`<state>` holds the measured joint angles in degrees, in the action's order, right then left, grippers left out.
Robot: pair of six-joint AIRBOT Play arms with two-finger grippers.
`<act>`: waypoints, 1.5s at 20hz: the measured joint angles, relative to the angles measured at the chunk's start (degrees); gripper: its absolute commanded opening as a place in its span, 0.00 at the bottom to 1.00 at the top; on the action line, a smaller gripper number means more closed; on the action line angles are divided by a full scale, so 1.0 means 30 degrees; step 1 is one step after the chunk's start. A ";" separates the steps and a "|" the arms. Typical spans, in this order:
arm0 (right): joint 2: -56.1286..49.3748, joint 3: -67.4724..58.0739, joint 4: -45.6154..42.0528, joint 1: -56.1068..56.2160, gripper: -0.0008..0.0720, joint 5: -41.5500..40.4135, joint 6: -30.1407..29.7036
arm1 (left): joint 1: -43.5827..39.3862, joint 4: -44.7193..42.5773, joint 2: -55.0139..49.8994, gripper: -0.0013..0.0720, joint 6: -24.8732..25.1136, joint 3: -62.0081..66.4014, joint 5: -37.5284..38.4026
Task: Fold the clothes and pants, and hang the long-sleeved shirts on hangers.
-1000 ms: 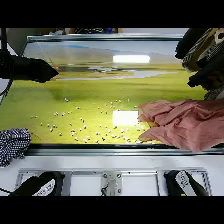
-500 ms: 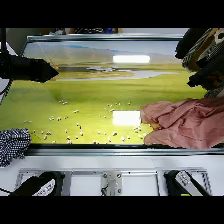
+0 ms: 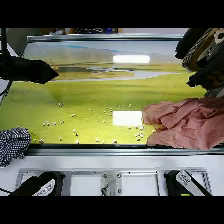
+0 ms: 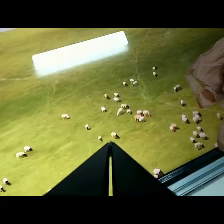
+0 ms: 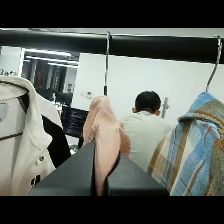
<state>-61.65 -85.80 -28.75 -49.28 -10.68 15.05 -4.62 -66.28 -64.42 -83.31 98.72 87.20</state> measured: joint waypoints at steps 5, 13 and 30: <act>0.0058 -0.0007 -0.0044 -0.0058 0.48 0.1064 -0.0007 | 0.0000 0.0007 -0.0007 0.02 -0.0007 0.0000 0.0080; 0.1384 0.0000 -0.0051 0.0415 0.88 0.1224 -0.0007 | 0.0000 0.0109 -0.0007 0.02 -0.0051 0.0000 0.0073; 0.2222 0.1566 0.2120 1.0134 0.81 2.6090 0.3912 | -0.0007 0.0117 -0.0007 0.02 0.0000 -0.0029 0.0138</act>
<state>-54.98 -81.10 -22.39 -18.87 67.59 26.79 -4.64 -65.93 -64.45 -83.31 98.63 87.61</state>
